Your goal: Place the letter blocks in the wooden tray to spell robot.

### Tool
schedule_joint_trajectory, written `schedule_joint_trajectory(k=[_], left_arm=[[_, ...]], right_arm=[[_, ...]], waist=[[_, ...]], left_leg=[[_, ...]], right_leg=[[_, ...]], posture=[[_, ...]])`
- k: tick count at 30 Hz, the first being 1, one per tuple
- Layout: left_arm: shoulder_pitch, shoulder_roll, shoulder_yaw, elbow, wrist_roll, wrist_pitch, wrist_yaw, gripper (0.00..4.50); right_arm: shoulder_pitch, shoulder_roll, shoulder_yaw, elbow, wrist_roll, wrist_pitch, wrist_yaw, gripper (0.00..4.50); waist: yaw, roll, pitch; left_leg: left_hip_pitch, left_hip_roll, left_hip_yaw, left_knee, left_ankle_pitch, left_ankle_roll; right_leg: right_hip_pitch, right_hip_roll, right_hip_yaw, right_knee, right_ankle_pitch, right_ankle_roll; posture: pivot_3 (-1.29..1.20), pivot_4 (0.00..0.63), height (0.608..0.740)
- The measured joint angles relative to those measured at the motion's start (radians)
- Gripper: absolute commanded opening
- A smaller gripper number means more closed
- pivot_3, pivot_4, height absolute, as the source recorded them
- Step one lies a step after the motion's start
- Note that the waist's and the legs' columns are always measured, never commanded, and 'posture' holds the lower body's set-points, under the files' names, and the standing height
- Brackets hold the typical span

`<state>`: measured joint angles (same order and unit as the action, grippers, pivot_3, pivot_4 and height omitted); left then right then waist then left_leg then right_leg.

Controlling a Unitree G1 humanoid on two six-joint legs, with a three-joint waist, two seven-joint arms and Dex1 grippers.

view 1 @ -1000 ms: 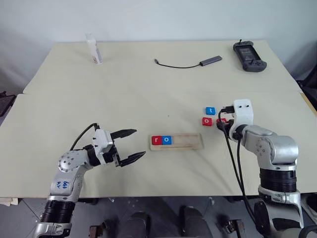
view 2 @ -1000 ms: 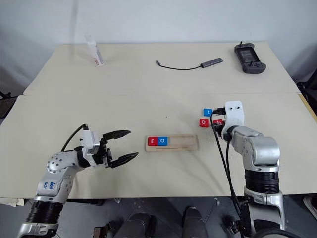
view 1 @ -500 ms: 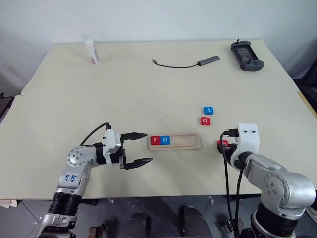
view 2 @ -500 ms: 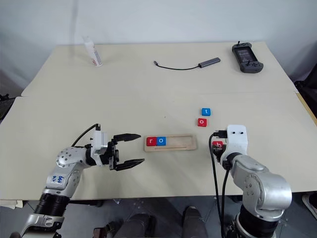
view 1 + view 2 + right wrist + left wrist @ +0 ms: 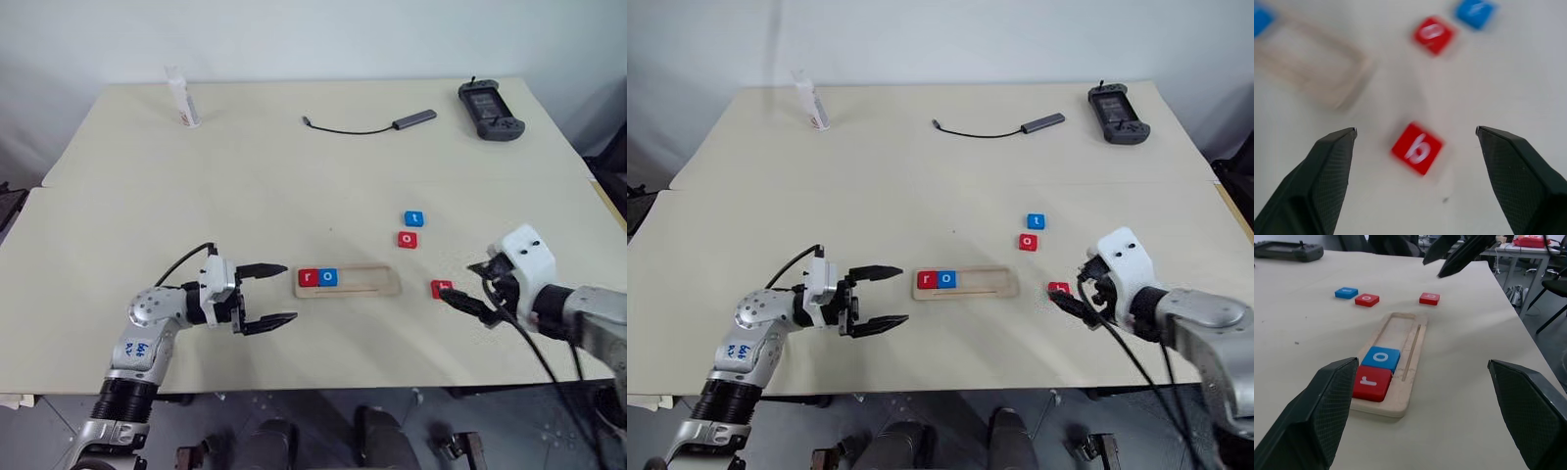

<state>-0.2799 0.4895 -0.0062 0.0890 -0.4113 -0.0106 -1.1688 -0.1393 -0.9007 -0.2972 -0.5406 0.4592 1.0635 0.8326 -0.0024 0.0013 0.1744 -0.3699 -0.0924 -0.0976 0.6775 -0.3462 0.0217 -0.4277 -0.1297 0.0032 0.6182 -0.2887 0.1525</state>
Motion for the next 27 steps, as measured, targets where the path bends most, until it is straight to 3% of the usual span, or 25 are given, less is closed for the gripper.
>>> schedule_joint_trajectory(k=[4,7,10,13,21,27], left_arm=[[0.014,0.0,0.006,-0.014,0.0,-0.008,0.02,4.5],[0.031,0.001,0.012,-0.044,0.0,-0.008,0.034,4.5],[0.057,0.001,0.013,-0.073,0.0,-0.004,0.048,4.5],[0.066,0.002,0.014,-0.094,0.0,0.006,0.058,4.5],[0.094,0.012,0.027,-0.127,0.0,0.019,0.086,4.5],[0.1,0.014,0.027,-0.15,0.0,0.023,0.095,4.5]], right_arm=[[-0.015,-0.105,0.152,0.28,-0.12,-0.442,0.241,4.08],[-0.089,-0.104,0.285,0.527,-0.246,-0.777,0.344,4.08],[-0.198,-0.08,0.347,0.711,-0.284,-0.961,0.425,4.08],[-0.298,-0.04,0.383,0.841,-0.31,-1.034,0.461,4.08],[-0.389,-0.005,0.421,0.961,-0.326,-1.085,0.52,1.63],[-0.423,0.002,0.429,0.981,-0.334,-1.063,0.554,1.48]], waist=[[0.0,-0.001,0.0],[0.0,-0.001,0.001],[-0.001,-0.001,0.001],[-0.002,-0.002,0.001],[0.0,-0.002,0.001],[0.001,-0.002,0.001]], left_leg=[[0.001,0.0,0.001,0.001,0.0,0.0],[0.0,0.0,0.001,0.002,0.0,0.0],[0.0,0.001,0.0,0.002,0.0,-0.001],[0.001,0.001,0.0,0.004,0.0,-0.001],[0.001,0.001,0.0,0.004,0.0,-0.002],[0.001,0.001,0.0,0.005,0.0,-0.002]], right_leg=[[0.0,0.0,0.0,-0.001,0.0,0.0],[0.0,-0.001,0.0,0.0,0.0,0.0],[0.0,0.0,0.0,-0.001,0.0,0.0],[0.001,0.0,0.0,0.0,0.0,0.0],[0.001,0.0,0.0,0.001,0.0,0.0],[0.001,0.0,0.0,0.001,0.0,0.0]], posture=[[0.0,0.15,0.74],[0.0,0.15,0.74],[0.0,0.15,0.74],[0.0,0.15,0.74],[0.0,0.15,0.74],[0.0,0.15,0.74]])
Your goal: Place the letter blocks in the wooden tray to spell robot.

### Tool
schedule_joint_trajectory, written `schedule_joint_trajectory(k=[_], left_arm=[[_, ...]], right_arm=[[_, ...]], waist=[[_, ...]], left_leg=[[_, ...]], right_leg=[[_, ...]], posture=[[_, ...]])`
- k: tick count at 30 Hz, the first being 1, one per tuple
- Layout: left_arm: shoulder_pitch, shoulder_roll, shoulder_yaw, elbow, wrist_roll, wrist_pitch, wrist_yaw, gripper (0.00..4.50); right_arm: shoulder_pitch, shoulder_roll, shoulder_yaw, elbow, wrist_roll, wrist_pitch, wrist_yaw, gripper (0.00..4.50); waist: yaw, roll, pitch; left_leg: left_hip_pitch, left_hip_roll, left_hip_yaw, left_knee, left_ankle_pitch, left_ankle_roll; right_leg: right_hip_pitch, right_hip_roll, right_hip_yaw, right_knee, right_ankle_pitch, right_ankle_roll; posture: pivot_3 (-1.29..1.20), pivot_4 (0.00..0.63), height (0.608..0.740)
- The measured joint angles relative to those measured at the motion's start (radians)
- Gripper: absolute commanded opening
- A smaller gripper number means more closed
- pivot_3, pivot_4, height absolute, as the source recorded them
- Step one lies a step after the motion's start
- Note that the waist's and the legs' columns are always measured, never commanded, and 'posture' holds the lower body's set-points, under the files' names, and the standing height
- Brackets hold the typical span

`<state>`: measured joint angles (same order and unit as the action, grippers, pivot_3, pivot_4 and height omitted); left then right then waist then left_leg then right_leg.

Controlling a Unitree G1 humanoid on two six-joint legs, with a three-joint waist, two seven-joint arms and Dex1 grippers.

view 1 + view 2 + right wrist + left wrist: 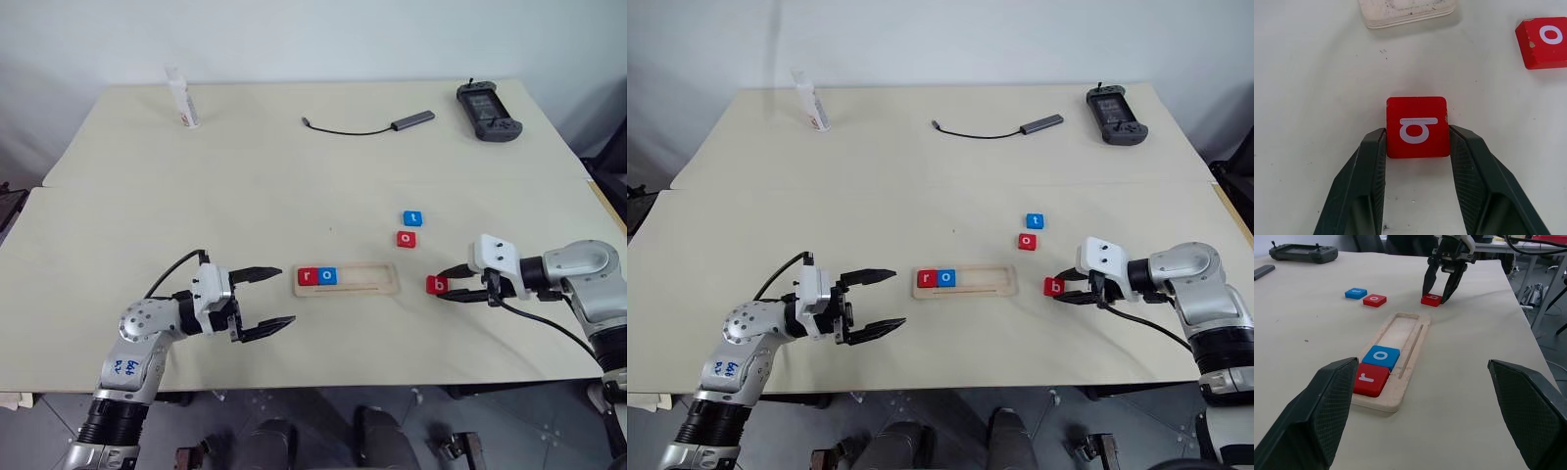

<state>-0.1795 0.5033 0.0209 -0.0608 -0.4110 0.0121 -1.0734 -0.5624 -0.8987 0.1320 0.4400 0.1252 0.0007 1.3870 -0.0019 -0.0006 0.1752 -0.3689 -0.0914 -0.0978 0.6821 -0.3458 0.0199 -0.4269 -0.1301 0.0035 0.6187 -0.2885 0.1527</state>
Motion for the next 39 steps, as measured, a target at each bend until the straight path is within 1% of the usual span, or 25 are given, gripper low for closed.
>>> schedule_joint_trajectory(k=[3,6,10,13,16,22,24,26,30,31,34,39], left_arm=[[-0.002,0.0,0.0,0.0,0.0,0.0,0.002,4.5],[-0.005,0.0,0.0,0.0,0.0,-0.002,0.003,4.5],[-0.005,-0.001,0.001,0.001,0.002,-0.006,0.013,4.5],[0.001,-0.001,0.001,0.001,0.004,-0.008,0.025,4.5],[0.013,-0.002,0.002,0.001,0.006,-0.009,0.044,4.5],[0.044,-0.005,0.004,-0.007,0.006,-0.009,0.079,4.5],[0.057,-0.005,0.004,-0.012,0.005,-0.009,0.087,4.5],[0.065,-0.005,0.004,-0.019,0.005,-0.009,0.098,4.5],[0.066,-0.005,0.004,-0.034,0.005,-0.009,0.111,4.5],[0.066,-0.005,0.004,-0.038,0.005,-0.009,0.113,4.5],[0.066,-0.005,0.004,-0.043,0.005,-0.009,0.118,4.5],[0.066,-0.005,0.004,-0.045,0.005,-0.009,0.12,4.5]], right_arm=[[-0.022,0.011,0.002,-0.027,0.008,0.047,0.019,1.48],[-0.077,0.033,0.021,-0.156,0.047,0.166,0.049,1.48],[-0.174,0.118,0.077,-0.285,0.049,0.347,0.013,1.48],[-0.204,0.191,0.143,-0.311,0.027,0.426,-0.033,1.48],[-0.219,0.244,0.186,-0.309,-0.003,0.458,-0.068,1.48],[-0.232,0.275,0.226,-0.275,-0.045,0.453,-0.093,1.48],[-0.232,0.277,0.232,-0.274,-0.048,0.447,-0.092,2.23],[-0.232,0.286,0.234,-0.273,-0.049,0.441,-0.096,2.84],[-0.232,0.292,0.234,-0.272,-0.049,0.439,-0.099,4.23],[-0.232,0.292,0.234,-0.272,-0.048,0.438,-0.1,4.47],[-0.232,0.287,0.226,-0.278,-0.043,0.439,-0.098,4.47],[-0.206,0.241,0.179,-0.325,-0.025,0.452,-0.096,4.47]], waist=[[0.0,0.001,0.0],[-0.002,0.001,0.001],[0.001,0.001,0.001],[0.006,0.001,0.001],[0.011,0.001,0.001],[0.009,0.001,0.001],[0.005,0.001,0.001],[0.001,0.001,0.001],[0.001,0.001,0.001],[0.001,0.001,0.001],[0.001,0.001,0.001],[0.004,0.001,0.001]], left_leg=[[-0.001,0.0,0.0,0.0,0.0,0.0],[-0.001,0.001,0.0,0.0,0.0,-0.001],[-0.002,0.001,-0.001,0.0,0.0,-0.001],[-0.003,-0.001,-0.002,0.0,0.0,-0.001],[-0.003,-0.001,-0.003,0.0,-0.001,0.0],[-0.003,-0.001,-0.003,-0.001,-0.001,0.0],[-0.003,-0.001,-0.003,-0.001,-0.001,0.0],[-0.003,-0.001,-0.003,-0.001,-0.001,0.0],[-0.003,-0.001,-0.003,-0.001,-0.001,0.0],[-0.003,-0.001,-0.003,-0.001,-0.001,0.0],[-0.003,-0.001,-0.003,-0.001,-0.001,0.0],[-0.003,-0.001,-0.003,-0.001,-0.001,0.0]], right_leg=[[-0.002,0.0,0.0,0.0,0.0,0.0],[-0.002,0.0,0.0,0.0,0.0,0.0],[-0.002,0.0,-0.001,0.0,0.0,0.0],[-0.002,-0.001,-0.002,0.0,0.0,0.0],[-0.002,-0.001,-0.002,0.0,0.0,0.0],[-0.002,-0.001,-0.002,0.001,0.0,0.0],[-0.002,-0.001,-0.003,0.001,0.0,0.0],[-0.002,-0.001,-0.003,0.001,0.0,0.0],[-0.002,0.0,-0.002,0.001,0.0,0.0],[-0.002,0.0,-0.002,0.001,0.0,0.0],[-0.002,0.0,-0.002,0.001,0.0,0.0],[-0.002,-0.001,-0.003,0.0,0.0,0.0]], posture=[[0.0,0.15,0.74],[0.0,0.15,0.74],[0.0,0.15,0.74],[0.0,0.15,0.74],[0.0,0.15,0.74],[0.0,0.15,0.74],[0.0,0.15,0.74],[0.0,0.15,0.74],[0.0,0.15,0.74],[0.0,0.15,0.74],[0.0,0.15,0.74],[0.0,0.15,0.74]])
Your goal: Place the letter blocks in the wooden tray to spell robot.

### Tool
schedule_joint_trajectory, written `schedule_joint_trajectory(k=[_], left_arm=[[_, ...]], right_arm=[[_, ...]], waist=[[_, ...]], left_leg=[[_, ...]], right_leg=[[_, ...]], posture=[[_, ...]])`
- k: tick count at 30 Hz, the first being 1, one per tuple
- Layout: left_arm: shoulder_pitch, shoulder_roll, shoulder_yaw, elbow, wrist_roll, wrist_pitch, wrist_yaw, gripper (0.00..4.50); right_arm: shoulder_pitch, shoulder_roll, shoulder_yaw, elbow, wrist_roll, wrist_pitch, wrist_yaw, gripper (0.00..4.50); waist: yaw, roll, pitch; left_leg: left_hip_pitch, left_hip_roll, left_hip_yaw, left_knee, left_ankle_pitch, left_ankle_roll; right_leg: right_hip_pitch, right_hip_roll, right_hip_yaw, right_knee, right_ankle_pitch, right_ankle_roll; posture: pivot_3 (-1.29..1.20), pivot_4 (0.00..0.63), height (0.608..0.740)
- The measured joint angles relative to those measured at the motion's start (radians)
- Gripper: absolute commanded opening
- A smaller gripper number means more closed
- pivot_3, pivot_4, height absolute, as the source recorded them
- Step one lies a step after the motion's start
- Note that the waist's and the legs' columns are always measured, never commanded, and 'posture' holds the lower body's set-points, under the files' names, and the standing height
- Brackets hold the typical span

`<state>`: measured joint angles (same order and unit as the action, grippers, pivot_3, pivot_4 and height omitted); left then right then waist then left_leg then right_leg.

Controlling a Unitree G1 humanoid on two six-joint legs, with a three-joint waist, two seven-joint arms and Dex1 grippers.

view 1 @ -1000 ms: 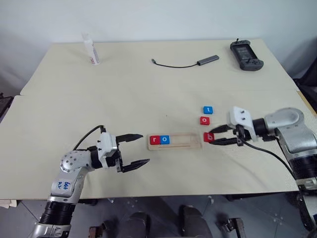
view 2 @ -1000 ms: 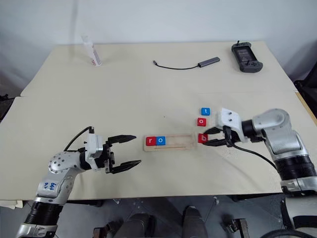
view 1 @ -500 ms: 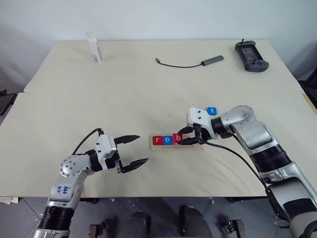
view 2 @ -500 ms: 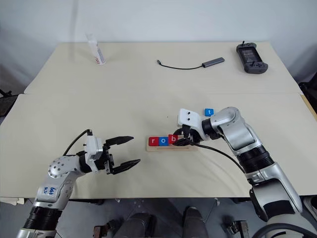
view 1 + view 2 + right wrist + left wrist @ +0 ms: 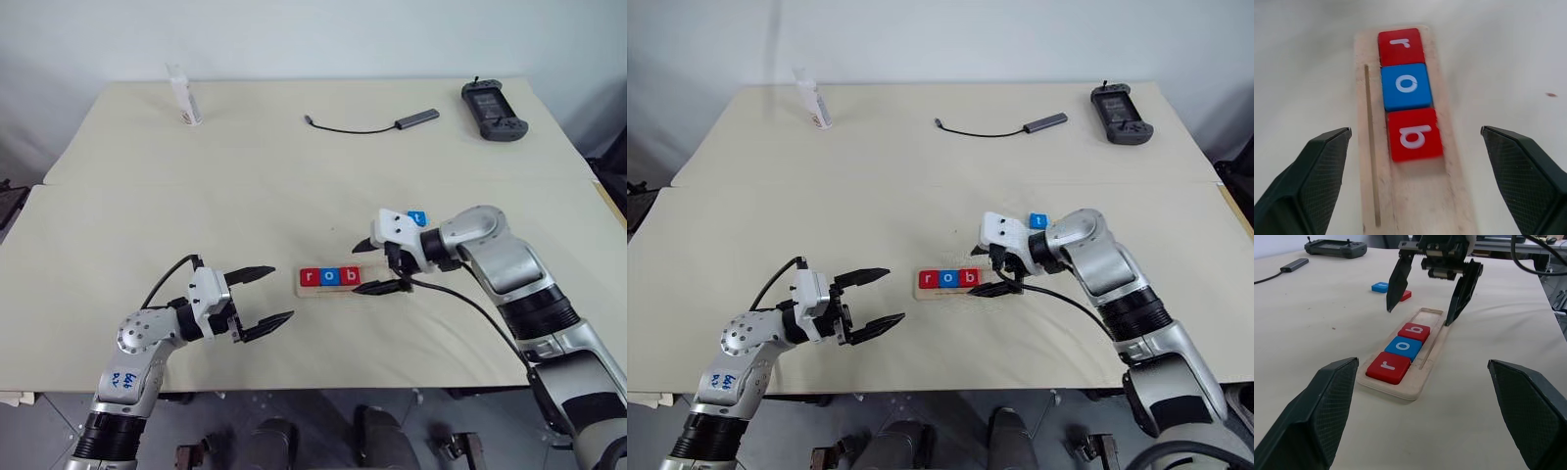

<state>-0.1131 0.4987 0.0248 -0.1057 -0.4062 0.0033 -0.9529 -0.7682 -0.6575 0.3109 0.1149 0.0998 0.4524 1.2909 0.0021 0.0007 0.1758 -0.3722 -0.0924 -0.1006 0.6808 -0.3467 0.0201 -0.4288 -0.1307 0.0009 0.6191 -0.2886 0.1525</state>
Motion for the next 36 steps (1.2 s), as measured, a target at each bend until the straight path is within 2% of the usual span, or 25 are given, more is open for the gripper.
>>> schedule_joint_trajectory(k=[3,6,11,16,22,26,29,36], left_arm=[[-0.002,0.0,0.0,0.001,0.0,0.0,0.001,4.5],[-0.004,0.0,-0.001,0.003,0.0,-0.002,-0.001,4.5],[-0.02,0.0,0.0,0.035,0.0,-0.005,-0.012,4.5],[-0.068,0.004,0.007,0.103,-0.001,-0.002,-0.035,4.5],[-0.126,0.007,0.009,0.158,-0.003,0.0,-0.069,4.5],[-0.143,0.007,0.009,0.183,-0.003,0.001,-0.085,4.5],[-0.154,0.002,0.011,0.188,-0.008,0.022,-0.085,4.5],[-0.155,-0.022,0.016,0.182,-0.018,0.042,-0.063,4.5]], right_arm=[[0.083,-0.04,-0.075,-0.069,0.038,0.03,-0.027,4.47],[0.205,-0.05,-0.214,-0.143,0.096,0.039,-0.092,4.47],[0.502,-0.07,-0.484,-0.286,0.181,0.004,-0.198,4.47],[0.814,0.045,-0.768,-0.369,0.187,-0.17,-0.375,4.47],[0.983,0.124,-0.877,-0.423,0.207,-0.272,-0.477,4.47],[1.001,0.158,-0.875,-0.424,0.226,-0.296,-0.527,4.47],[0.938,0.151,-0.86,-0.431,0.297,-0.228,-0.552,4.47],[0.578,0.0,-0.701,-0.421,0.381,0.17,-0.674,4.47]], waist=[[0.004,0.0,0.0],[0.009,0.0,0.0],[0.025,0.0,0.0],[0.03,0.0,0.0],[0.016,0.001,0.0],[0.013,0.001,0.0],[0.009,0.001,0.0],[-0.001,0.001,0.0]], left_leg=[[0.0,0.0,0.0,0.0,0.0,0.0],[0.0,0.0,0.0,0.0,0.0,0.0],[0.0,0.0,0.001,0.0,0.0,0.0],[0.001,-0.001,0.002,0.0,0.0,0.0],[0.004,0.001,0.003,-0.001,0.0,-0.001],[0.004,0.001,0.004,0.0,0.0,-0.001],[0.004,0.001,0.003,0.0,0.001,-0.001],[0.003,0.002,0.001,0.0,0.001,-0.001]], right_leg=[[0.0,0.0,0.0,0.0,0.0,0.0],[0.0,0.0,0.0,0.0,0.0,0.0],[0.0,0.0,0.001,-0.001,0.0,0.0],[0.001,0.0,0.002,-0.001,0.0,0.0],[0.001,0.002,0.004,0.001,0.0,0.0],[0.001,0.002,0.004,0.001,0.0,0.0],[0.001,0.001,0.004,0.002,0.0,0.0],[0.0,0.001,0.002,0.002,-0.001,-0.001]], posture=[[0.0,0.15,0.74],[0.0,0.15,0.74],[0.0,0.15,0.74],[0.0,0.15,0.74],[0.0,0.15,0.74],[0.0,0.15,0.74],[0.0,0.15,0.74],[0.0,0.15,0.74]])
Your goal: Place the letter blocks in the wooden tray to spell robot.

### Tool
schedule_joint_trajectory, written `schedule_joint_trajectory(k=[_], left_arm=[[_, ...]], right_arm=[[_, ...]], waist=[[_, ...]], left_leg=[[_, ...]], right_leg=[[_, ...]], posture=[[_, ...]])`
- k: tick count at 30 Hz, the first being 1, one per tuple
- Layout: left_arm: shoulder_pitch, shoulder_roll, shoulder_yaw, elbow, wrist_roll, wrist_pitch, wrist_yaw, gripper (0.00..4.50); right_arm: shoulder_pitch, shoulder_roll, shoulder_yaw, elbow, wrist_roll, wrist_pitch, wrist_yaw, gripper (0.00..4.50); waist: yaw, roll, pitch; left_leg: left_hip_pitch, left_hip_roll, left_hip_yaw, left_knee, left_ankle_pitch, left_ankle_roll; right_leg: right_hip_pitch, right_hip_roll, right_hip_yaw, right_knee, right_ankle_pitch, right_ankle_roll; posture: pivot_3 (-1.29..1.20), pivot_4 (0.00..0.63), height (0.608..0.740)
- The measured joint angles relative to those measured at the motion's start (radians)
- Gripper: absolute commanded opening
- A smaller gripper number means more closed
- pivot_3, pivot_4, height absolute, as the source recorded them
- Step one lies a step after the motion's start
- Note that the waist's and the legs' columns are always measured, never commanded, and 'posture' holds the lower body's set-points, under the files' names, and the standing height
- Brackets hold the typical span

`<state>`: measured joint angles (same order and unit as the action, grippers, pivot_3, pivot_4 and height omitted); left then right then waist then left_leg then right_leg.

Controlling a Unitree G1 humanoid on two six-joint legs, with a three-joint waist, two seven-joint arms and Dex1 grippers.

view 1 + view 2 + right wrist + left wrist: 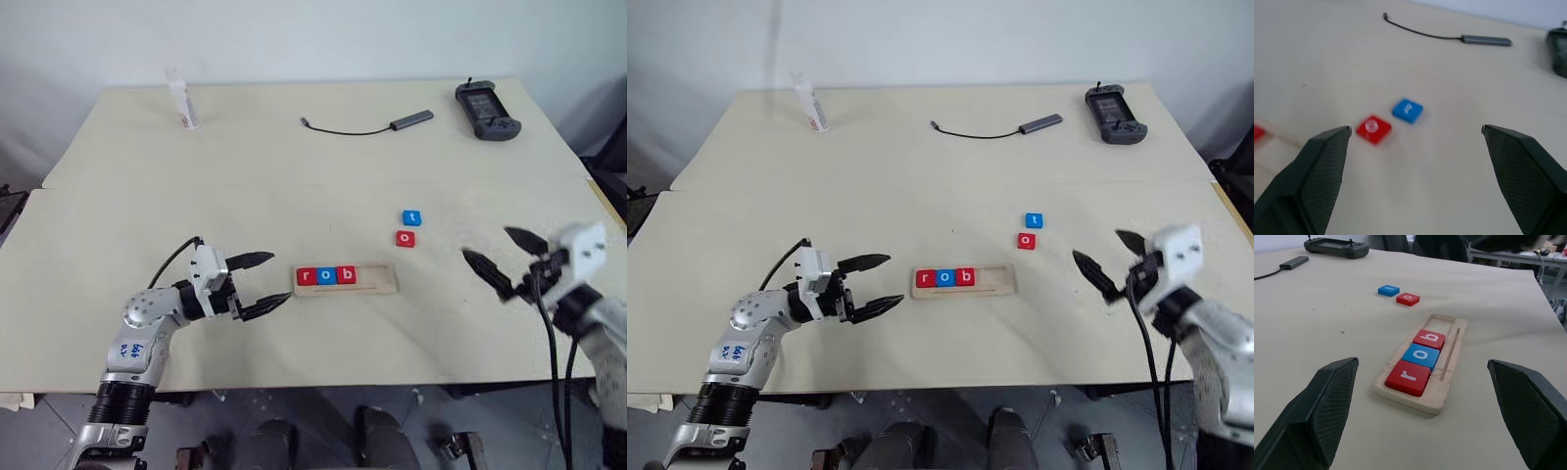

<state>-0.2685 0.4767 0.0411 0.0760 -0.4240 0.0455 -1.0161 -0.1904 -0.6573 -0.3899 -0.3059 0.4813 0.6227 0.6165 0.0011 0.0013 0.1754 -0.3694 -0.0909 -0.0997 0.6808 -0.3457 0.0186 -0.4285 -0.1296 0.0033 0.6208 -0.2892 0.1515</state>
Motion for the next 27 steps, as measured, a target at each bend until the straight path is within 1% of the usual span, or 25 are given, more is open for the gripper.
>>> schedule_joint_trajectory(k=[5,7,11,17,20,24,27], left_arm=[[0.011,0.001,0.0,-0.03,0.003,-0.013,0.018,4.5],[0.023,0.002,0.001,-0.036,0.003,-0.023,0.022,4.5],[0.043,0.002,0.001,-0.04,0.006,-0.029,0.042,4.5],[0.056,-0.003,0.0,-0.084,0.006,-0.029,0.073,4.5],[0.078,-0.004,0.0,-0.102,0.006,-0.022,0.088,4.5],[0.084,-0.005,0.0,-0.107,0.005,-0.021,0.097,4.5],[0.09,-0.005,0.0,-0.111,0.005,-0.021,0.098,4.5]], right_arm=[[-0.246,-0.027,0.211,0.108,-0.054,0.213,-0.066,4.47],[-0.303,-0.028,0.275,0.16,-0.08,0.264,-0.081,4.47],[-0.385,-0.011,0.342,0.269,-0.131,0.303,-0.119,4.47],[-0.459,0.022,0.35,0.294,-0.15,0.355,-0.154,4.47],[-0.468,0.073,0.349,0.275,-0.149,0.423,-0.186,4.47],[-0.472,0.166,0.349,0.267,-0.173,0.512,-0.292,4.47],[-0.469,0.215,0.344,0.265,-0.21,0.517,-0.377,4.47]], waist=[[-0.001,0.0,0.0],[0.003,0.0,0.0],[0.002,0.0,0.0],[-0.002,0.0,0.0],[-0.003,0.0,0.0],[-0.003,0.0,0.0],[-0.003,0.0,0.0]], left_leg=[[-0.001,-0.001,0.0,0.0,0.0,0.0],[-0.001,-0.001,-0.001,0.0,0.0,0.0],[-0.002,-0.002,-0.001,0.0,0.0,0.001],[-0.002,-0.001,-0.001,0.0,0.0,0.001],[-0.002,-0.001,0.0,-0.001,0.0,0.001],[-0.002,-0.001,0.0,0.0,0.0,0.001],[-0.002,-0.002,0.0,-0.001,0.0,0.001]], right_leg=[[0.0,-0.001,0.0,0.0,0.0,0.0],[0.0,-0.001,-0.001,-0.001,0.0,0.0],[0.0,-0.001,-0.001,0.0,0.0,0.0],[-0.001,-0.001,-0.001,0.0,0.0,0.0],[-0.001,-0.001,-0.001,0.001,0.0,0.0],[-0.001,-0.001,-0.001,0.001,0.0,0.0],[-0.002,-0.001,-0.001,0.002,0.0,0.0]], posture=[[0.0,0.15,0.74],[0.0,0.15,0.74],[0.0,0.15,0.74],[0.0,0.15,0.74],[0.0,0.15,0.74],[0.0,0.15,0.74],[0.0,0.15,0.74]])
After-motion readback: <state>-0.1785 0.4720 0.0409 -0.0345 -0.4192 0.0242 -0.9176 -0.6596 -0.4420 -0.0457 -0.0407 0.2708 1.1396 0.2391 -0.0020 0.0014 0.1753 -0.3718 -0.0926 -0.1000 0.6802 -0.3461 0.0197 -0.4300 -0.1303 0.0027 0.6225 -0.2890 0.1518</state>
